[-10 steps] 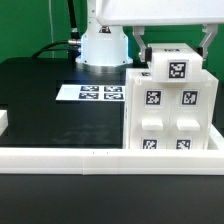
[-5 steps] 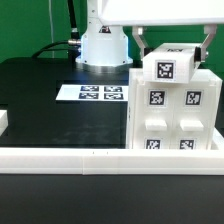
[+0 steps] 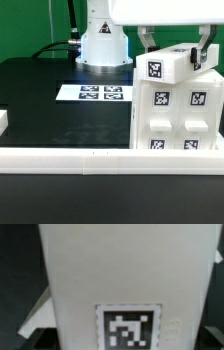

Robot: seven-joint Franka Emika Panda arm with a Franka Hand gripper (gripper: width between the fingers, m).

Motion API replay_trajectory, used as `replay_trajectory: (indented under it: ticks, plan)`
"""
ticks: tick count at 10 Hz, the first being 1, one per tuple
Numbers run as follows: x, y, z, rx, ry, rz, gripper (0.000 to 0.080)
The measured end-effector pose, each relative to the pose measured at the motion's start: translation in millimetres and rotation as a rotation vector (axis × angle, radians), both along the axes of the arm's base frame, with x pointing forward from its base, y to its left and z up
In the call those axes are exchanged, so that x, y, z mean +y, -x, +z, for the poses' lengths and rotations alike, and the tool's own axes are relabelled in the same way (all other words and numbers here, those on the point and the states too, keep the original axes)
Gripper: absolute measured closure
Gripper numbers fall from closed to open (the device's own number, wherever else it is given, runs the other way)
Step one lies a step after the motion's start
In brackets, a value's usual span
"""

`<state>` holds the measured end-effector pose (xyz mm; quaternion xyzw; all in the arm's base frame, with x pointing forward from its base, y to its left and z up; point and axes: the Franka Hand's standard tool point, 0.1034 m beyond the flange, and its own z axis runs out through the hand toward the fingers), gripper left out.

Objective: Assemble cabinet

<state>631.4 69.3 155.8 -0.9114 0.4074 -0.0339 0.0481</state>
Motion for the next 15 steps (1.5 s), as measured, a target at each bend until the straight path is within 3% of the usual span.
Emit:
replay_trajectory:
  ticks: [8, 15]
  plan:
    - [3.4, 1.3, 1.4, 0.046, -0.084, -0.686, 0.0236]
    - [5.1, 2.0, 1.7, 0.086, -0.147, -1.119, 0.0236]
